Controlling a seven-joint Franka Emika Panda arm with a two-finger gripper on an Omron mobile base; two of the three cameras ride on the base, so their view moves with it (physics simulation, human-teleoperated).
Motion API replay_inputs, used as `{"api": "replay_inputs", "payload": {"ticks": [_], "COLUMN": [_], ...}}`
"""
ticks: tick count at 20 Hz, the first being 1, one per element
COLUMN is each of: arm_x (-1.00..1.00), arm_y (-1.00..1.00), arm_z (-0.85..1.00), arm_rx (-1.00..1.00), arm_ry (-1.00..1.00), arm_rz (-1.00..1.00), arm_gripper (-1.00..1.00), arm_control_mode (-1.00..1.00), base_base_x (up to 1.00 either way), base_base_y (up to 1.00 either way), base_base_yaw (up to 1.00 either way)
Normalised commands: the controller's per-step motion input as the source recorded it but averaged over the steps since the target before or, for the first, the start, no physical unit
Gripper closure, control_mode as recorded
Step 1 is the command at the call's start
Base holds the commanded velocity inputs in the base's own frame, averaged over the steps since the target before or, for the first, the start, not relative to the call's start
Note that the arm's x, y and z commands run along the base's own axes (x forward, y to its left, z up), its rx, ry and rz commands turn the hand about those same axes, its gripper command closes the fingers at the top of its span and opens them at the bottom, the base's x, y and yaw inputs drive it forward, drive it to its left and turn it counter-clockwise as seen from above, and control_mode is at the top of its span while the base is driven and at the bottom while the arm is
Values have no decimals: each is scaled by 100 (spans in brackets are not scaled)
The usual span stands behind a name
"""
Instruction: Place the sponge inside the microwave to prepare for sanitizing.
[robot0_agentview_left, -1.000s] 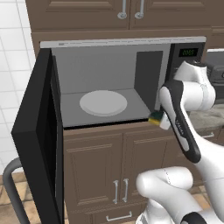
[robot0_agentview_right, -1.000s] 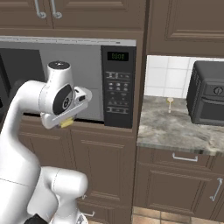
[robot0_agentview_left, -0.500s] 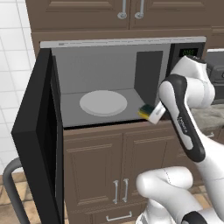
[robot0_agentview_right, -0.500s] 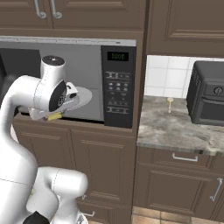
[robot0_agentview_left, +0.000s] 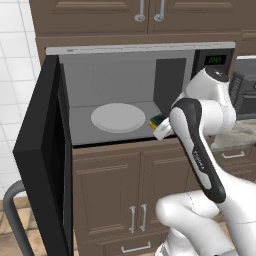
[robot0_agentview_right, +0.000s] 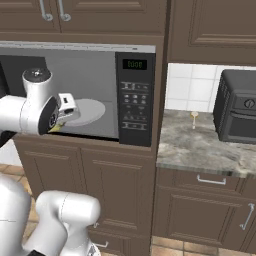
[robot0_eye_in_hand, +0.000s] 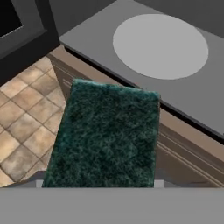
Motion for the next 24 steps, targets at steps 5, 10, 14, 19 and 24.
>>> {"api": "replay_inputs", "payload": {"ticks": [5, 10, 14, 19, 24], "arm_x": [0, 6, 16, 16, 11], "arm_y": [20, 13, 1, 5, 2], "arm_z": [0, 4, 21, 22, 2], "arm_rx": [0, 4, 3, 1, 1], "arm_ry": [-26, -19, -6, -2, 0], "arm_rz": [-25, -21, -18, -16, -12], "arm_gripper": [100, 100, 100, 100, 100], "arm_control_mode": [-100, -100, -100, -100, -100], "base_base_x": [0, 0, 0, 0, 0], "base_base_y": [0, 0, 0, 0, 0], "base_base_yaw": [0, 0, 0, 0, 0]}}
